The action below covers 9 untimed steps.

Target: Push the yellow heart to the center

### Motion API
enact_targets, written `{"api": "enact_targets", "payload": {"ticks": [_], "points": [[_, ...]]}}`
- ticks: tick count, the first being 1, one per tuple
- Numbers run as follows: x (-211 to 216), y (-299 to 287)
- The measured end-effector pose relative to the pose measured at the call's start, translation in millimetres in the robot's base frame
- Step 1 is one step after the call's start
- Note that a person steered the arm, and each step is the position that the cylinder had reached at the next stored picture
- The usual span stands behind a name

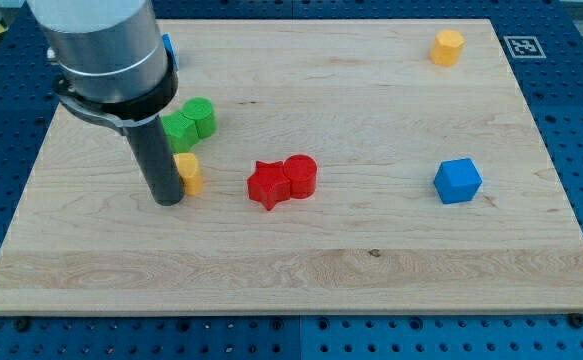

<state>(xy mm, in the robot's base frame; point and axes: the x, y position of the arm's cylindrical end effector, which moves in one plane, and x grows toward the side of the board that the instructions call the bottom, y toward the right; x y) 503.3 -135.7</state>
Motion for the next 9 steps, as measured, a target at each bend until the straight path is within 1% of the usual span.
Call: {"api": "enact_targets", "payload": {"ticks": [4, 6, 7, 8, 9], "points": [[-40, 4], [-41, 31], [-47, 32], [-65, 33], [-75, 51]]}}
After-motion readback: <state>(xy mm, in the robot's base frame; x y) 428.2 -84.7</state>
